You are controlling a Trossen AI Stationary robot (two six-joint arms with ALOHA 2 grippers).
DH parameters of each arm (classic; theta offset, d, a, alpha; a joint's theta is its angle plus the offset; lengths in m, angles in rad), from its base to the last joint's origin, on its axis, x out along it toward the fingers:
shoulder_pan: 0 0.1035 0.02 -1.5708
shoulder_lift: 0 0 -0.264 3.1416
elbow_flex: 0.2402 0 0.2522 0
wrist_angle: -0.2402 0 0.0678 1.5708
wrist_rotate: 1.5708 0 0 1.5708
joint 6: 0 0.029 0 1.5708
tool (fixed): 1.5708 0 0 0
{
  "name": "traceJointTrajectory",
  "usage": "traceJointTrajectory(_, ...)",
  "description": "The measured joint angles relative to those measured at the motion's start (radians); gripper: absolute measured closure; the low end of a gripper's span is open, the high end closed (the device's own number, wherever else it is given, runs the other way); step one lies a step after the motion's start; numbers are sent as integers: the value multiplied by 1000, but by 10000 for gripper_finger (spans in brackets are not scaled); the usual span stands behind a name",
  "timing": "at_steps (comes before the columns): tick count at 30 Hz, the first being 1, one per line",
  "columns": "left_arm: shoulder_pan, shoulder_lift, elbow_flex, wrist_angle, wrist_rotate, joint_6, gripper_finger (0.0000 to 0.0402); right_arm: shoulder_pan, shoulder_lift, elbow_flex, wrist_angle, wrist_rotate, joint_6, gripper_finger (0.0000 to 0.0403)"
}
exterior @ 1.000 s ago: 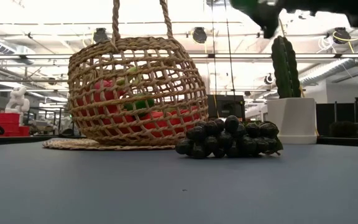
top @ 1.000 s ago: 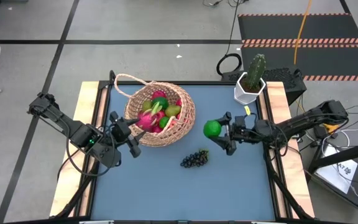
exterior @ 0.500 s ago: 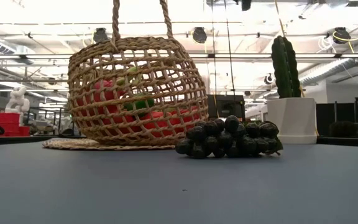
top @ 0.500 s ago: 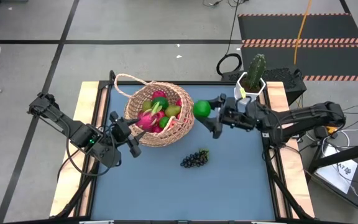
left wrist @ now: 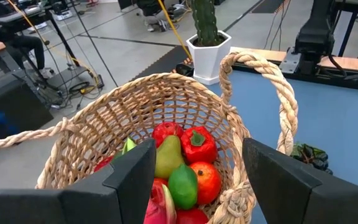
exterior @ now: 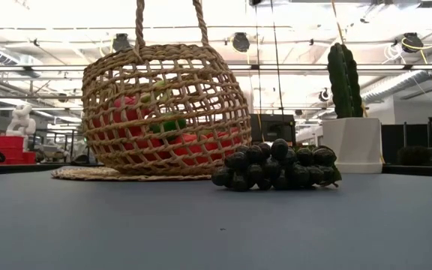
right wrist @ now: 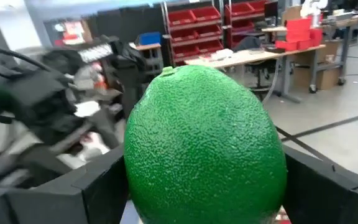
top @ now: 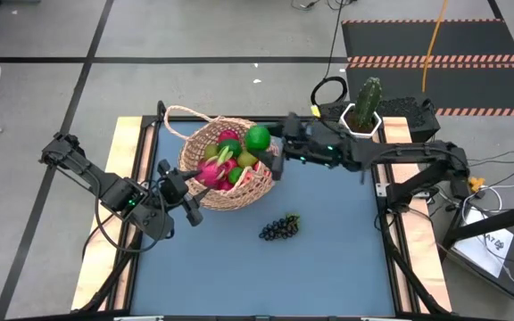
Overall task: Build produce basket
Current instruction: Put the green lime into the basket
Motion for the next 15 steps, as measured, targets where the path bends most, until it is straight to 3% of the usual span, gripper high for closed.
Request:
traceJointTrajectory(5,0,0,0,0,2,0,163,-61,96,78,-44,-92,-20,69)
traceJointTrajectory(15,0,0,0,-3,17,0,163,-171,208,81,-110,-191,-24,69)
